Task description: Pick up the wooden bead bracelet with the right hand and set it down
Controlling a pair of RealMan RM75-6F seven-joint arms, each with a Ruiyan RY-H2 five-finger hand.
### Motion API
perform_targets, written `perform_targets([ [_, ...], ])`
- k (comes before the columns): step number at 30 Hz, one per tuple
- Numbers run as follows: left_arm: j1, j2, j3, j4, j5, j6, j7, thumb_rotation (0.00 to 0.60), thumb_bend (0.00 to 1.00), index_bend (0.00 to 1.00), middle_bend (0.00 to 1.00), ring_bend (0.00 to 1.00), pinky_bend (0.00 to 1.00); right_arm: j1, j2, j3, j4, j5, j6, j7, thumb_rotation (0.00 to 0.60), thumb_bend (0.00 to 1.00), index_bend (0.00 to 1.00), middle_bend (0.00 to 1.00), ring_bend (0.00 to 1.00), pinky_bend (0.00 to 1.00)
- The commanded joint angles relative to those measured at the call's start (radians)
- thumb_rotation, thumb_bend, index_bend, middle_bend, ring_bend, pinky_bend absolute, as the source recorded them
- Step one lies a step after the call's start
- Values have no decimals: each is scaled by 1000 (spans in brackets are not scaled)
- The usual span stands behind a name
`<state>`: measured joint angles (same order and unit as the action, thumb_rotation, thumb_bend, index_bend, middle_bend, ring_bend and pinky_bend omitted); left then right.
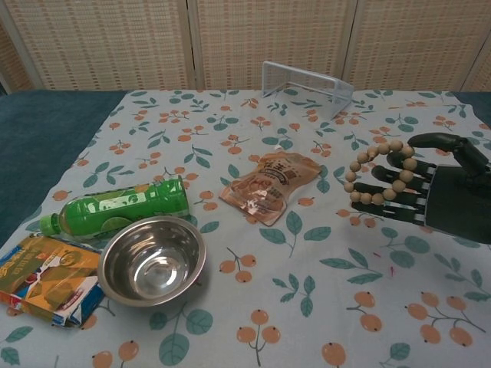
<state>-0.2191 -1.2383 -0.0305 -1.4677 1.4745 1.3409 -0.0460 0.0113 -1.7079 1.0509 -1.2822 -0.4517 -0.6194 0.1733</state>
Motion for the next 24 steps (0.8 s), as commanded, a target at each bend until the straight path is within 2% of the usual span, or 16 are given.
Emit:
perform_targets([
  [1,0,0,0,1,0,-1,-1,600,410,0,0,0,100,-2,-2,1,-6,11,8,-16,410,951,589,492,261,225],
  [3,0,0,0,1,0,-1,-1,600,410,0,0,0,101,0,0,-1,-6,17,1,-22,446,1000,583,492,261,225],
  [8,-1,0,0,-1,0,-2,0,600,411,0,0,0,100,5,3,-2,-1,30,-5,-37,510,1000,559,492,261,225],
  [10,-1,0,0,-1,0,-3,1,600,411,0,0,0,101,4,3,-2,0,31,-3,-50,502,1000,549,492,261,225],
  [13,-1,0,0,-1,0,-3,2,600,411,0,0,0,101,-2,0,-1,-4,20,10,-89,430,974,522,491,259,225],
  [15,1,0,0,-1,0,-1,4,600,411,0,0,0,101,-4,-1,-4,-7,8,21,-116,378,861,497,491,253,225],
  [17,0,0,0,-2,0,-2,4,600,411,0,0,0,101,-7,-2,-5,-11,-1,33,-138,334,665,457,491,245,225],
  [21,0,0,-1,-1,-1,-2,6,600,412,0,0,0,102,-11,-2,-9,-24,-20,52,-180,276,346,414,491,238,225],
  [22,-1,0,-1,-1,-1,-3,5,600,412,0,0,0,102,-11,-1,-9,-26,-23,55,-187,259,288,412,491,237,225],
  [24,-1,0,-1,-1,-2,-4,5,600,412,0,0,0,102,-10,1,-12,-29,-29,56,-199,237,239,409,489,235,225],
])
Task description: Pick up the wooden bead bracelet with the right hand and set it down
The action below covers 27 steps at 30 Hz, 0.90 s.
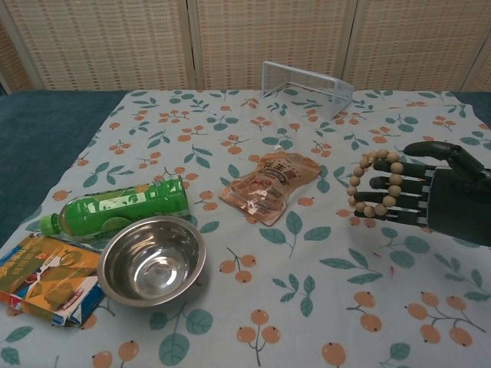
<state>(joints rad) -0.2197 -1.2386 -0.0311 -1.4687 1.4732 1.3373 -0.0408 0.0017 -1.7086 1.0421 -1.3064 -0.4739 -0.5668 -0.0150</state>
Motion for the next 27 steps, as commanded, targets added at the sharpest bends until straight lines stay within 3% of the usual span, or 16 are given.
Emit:
perform_targets([
  [1,0,0,0,-1,0,-1,0,600,412,0,0,0,102,-1,2,-5,-4,-5,0,-12,232,233,408,487,234,225],
  [5,0,1,0,-1,0,0,-2,600,411,0,0,0,103,3,2,-8,7,18,-27,4,236,219,445,485,234,225],
  [9,0,1,0,0,0,-1,-4,600,411,0,0,0,102,14,0,-12,40,38,-94,6,279,222,491,485,234,225],
  [14,1,2,0,-1,0,0,-4,600,411,0,0,0,103,24,-8,-10,81,55,-163,-25,307,383,549,485,234,225],
  [17,1,2,0,-2,1,0,-3,600,411,0,0,0,103,26,-13,-5,97,74,-188,-31,359,448,583,485,234,225],
  [27,1,1,1,-2,3,1,-1,600,412,0,0,0,104,37,-6,-14,119,97,-210,-36,431,684,594,485,233,225],
])
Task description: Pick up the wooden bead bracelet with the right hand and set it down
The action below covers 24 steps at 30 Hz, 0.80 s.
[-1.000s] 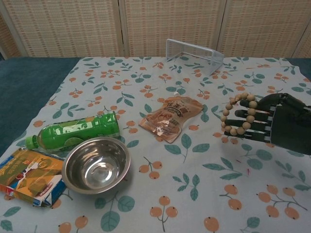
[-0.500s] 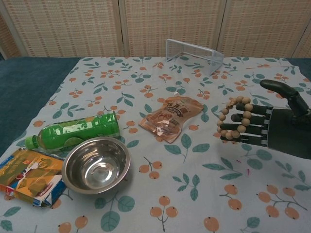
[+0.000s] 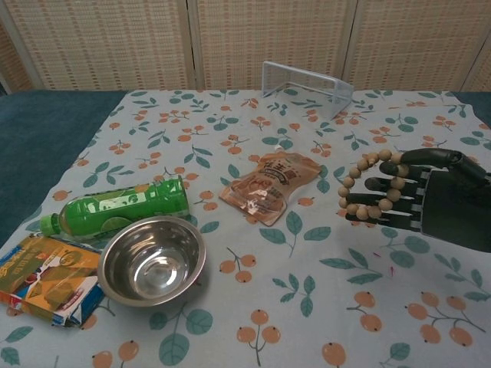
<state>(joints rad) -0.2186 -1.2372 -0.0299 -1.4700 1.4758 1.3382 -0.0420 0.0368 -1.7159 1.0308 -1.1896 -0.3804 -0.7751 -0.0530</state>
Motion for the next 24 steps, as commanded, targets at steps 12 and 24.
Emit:
perform_targets([
  [12,1,1,0,-2,2,4,-1,600,410,0,0,0,104,10,12,-8,0,15,-7,-6,600,1000,596,484,233,225],
  [24,2,7,1,-7,7,7,-8,600,411,0,0,0,109,-26,-22,67,-95,-117,235,-289,600,1000,604,484,233,226],
])
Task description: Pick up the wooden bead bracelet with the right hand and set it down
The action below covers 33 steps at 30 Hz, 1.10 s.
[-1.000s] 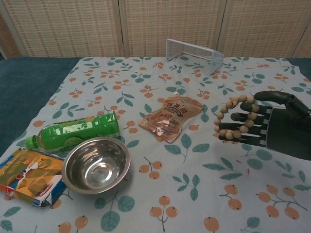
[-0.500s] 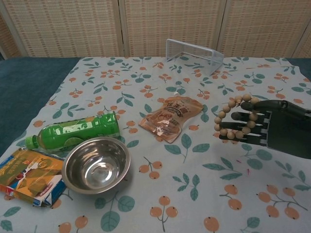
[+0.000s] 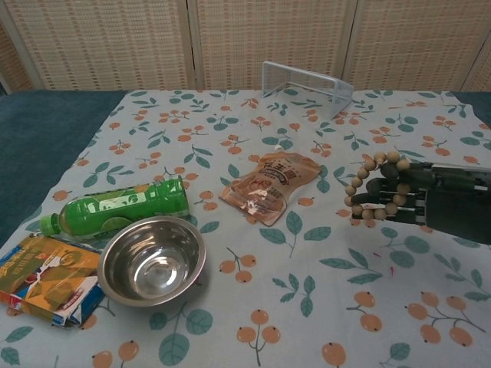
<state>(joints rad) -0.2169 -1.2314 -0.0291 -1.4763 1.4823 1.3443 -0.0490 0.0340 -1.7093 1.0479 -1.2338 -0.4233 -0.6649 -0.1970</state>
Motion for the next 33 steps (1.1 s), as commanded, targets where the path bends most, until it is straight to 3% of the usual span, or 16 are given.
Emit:
perform_targets([
  [1,1,1,0,-1,1,2,-2,600,412,0,0,0,109,-28,-43,74,-63,-104,168,-208,600,1000,605,484,232,226],
  [5,1,2,1,-2,2,3,-2,600,411,0,0,0,110,-54,-135,206,-114,-236,298,-495,600,1000,606,484,231,226],
  [10,-2,-2,1,0,0,-5,6,600,411,0,0,0,110,-49,-193,316,-128,-425,300,-847,600,1000,606,484,216,226],
  [16,-2,-7,3,0,0,-6,15,600,410,0,0,0,109,-33,-213,329,-62,-554,262,-1156,600,1000,584,484,197,220],
  [21,-1,-6,3,1,1,-4,13,600,411,0,0,0,110,-39,-242,329,4,-553,215,-1325,600,1000,565,483,191,214],
  [24,-1,-4,2,1,1,-3,9,600,411,0,0,0,110,-41,-248,333,25,-546,194,-1408,600,1000,489,466,175,195],
  [26,-1,-3,2,-1,1,-2,9,600,410,0,0,0,110,-48,-250,335,27,-543,195,-1458,600,924,397,429,149,168],
  [31,-4,-5,1,-1,-2,-11,10,600,411,0,0,0,110,-69,-230,310,-7,-546,240,-1471,600,434,118,301,51,54],
  [33,-4,-4,1,2,-4,-11,8,600,411,0,0,0,110,-76,-212,293,-26,-552,264,-1452,598,346,58,276,32,32],
])
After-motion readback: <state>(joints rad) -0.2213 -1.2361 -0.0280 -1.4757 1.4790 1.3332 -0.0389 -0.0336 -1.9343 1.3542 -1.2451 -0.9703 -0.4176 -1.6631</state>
